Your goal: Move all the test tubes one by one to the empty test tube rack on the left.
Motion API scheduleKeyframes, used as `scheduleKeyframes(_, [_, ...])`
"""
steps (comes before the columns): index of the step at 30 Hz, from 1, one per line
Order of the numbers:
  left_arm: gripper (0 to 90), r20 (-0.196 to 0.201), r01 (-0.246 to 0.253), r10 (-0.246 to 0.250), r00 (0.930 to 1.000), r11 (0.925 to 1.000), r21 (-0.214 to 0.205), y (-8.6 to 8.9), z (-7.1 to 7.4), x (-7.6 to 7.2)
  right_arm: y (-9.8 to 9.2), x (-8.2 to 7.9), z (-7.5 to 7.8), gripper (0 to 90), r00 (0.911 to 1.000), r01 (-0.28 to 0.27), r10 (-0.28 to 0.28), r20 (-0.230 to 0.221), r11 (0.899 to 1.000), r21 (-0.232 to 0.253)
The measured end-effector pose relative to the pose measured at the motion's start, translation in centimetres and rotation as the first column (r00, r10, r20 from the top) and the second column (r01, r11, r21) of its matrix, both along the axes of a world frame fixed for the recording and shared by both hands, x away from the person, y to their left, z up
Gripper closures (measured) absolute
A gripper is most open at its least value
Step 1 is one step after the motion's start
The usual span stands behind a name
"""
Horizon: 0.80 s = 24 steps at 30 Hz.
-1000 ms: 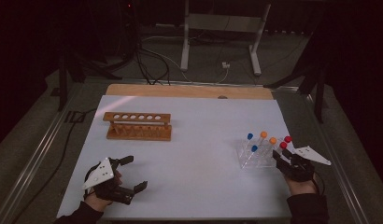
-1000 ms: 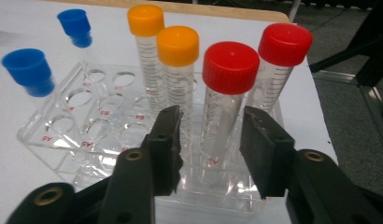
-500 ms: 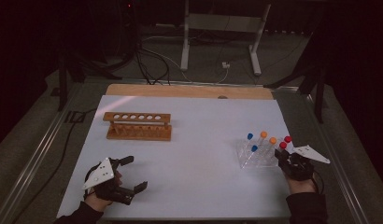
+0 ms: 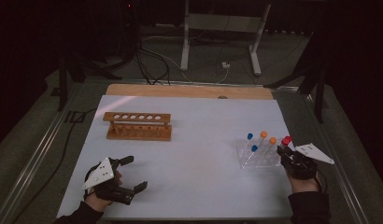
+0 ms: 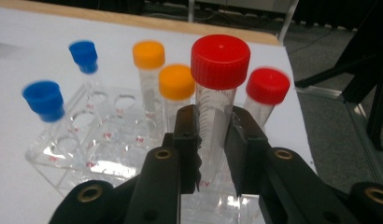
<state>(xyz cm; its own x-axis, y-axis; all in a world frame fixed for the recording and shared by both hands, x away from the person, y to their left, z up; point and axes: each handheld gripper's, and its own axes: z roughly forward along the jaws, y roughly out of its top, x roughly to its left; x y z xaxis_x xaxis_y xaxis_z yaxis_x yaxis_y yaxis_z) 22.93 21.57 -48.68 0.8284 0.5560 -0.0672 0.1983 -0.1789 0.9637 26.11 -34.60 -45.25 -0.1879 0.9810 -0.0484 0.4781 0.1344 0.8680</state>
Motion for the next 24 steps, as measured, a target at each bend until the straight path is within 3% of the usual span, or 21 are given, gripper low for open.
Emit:
scheduleKeyframes(11, [0.7, -0.006, 0.001, -0.001, 1.0000, 1.0000, 0.004, 0.0, 0.0, 0.1, 0.1, -0.5, 1.6, 74.6, 0.9959, -0.009, 0.010, 0.090, 1.000, -0.013])
scheduleKeyframes(16, [0.7, -0.005, 0.002, -0.002, 1.0000, 1.0000, 0.003, -0.1, 0.0, 0.0, 0.0, -0.6, 2.2, 74.6, 0.9943, -0.009, 0.010, 0.106, 1.000, -0.011])
scheduleKeyframes(24, [0.7, -0.004, 0.000, 0.000, 1.0000, 1.0000, 0.006, -0.1, -0.1, 0.1, 0.4, -1.4, 4.4, 74.6, 0.9858, -0.020, 0.022, 0.167, 1.000, -0.014])
